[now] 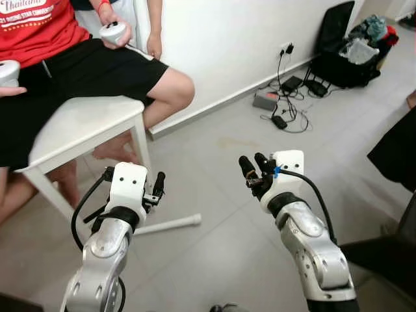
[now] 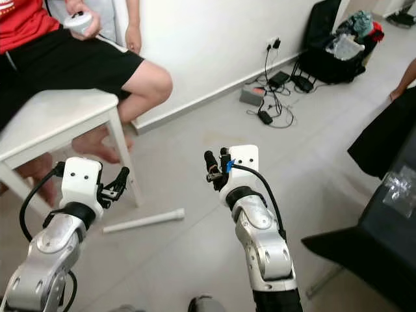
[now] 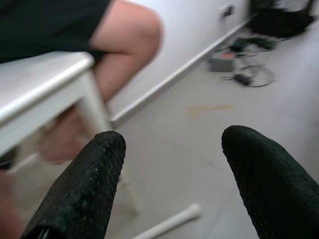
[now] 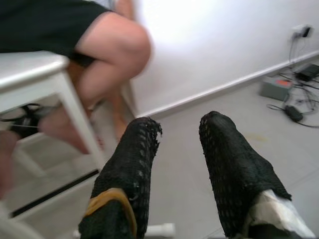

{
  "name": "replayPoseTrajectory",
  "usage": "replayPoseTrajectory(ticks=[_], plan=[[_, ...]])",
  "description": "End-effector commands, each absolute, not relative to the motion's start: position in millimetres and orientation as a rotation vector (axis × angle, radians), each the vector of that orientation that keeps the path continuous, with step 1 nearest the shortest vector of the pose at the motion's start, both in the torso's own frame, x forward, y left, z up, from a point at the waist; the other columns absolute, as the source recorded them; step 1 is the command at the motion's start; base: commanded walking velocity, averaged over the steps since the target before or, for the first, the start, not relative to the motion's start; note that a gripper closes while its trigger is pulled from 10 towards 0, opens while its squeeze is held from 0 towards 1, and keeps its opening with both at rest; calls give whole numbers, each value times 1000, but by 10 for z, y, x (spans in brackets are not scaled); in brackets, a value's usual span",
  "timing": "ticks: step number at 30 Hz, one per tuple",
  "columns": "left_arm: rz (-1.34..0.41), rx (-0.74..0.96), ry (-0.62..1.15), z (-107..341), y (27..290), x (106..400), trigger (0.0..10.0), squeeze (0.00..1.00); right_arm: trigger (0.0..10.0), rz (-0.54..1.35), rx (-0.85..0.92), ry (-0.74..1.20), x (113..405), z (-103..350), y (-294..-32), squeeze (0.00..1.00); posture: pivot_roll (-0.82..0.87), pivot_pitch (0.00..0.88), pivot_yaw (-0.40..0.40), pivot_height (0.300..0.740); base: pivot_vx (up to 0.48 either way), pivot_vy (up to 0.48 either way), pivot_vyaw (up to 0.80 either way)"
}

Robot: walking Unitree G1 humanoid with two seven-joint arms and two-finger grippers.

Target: Building children table

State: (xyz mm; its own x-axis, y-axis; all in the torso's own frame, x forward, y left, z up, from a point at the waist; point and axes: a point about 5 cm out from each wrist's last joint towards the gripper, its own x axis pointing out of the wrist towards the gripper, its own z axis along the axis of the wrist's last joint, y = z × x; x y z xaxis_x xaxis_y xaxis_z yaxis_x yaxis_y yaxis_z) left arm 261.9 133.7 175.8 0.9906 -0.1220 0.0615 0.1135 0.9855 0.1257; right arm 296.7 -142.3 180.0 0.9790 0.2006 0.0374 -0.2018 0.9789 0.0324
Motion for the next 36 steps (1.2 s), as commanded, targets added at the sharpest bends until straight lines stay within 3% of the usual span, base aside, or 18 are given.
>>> replayPoseTrajectory(ticks=[1,12,29,36], plan=[[-108,135,-59,1741,1368,2604,10000,0,10000,211,49,-32,2951,1784,-1400,0,18,231,-86,740,322,0,0],[-91,132,-59,1749,1400,2605,10000,0,10000,231,22,-50,2941,1802,-1385,0,19,237,-90,740,309,0,548],[-84,128,-39,1707,1416,2591,10000,0,10000,204,17,-27,2942,1748,-1436,0,16,232,-87,740,0,0,0],[-78,132,-37,1689,1429,2575,10000,0,10000,232,37,-22,2919,1721,-1383,0,20,219,-90,715,0,0,0]])
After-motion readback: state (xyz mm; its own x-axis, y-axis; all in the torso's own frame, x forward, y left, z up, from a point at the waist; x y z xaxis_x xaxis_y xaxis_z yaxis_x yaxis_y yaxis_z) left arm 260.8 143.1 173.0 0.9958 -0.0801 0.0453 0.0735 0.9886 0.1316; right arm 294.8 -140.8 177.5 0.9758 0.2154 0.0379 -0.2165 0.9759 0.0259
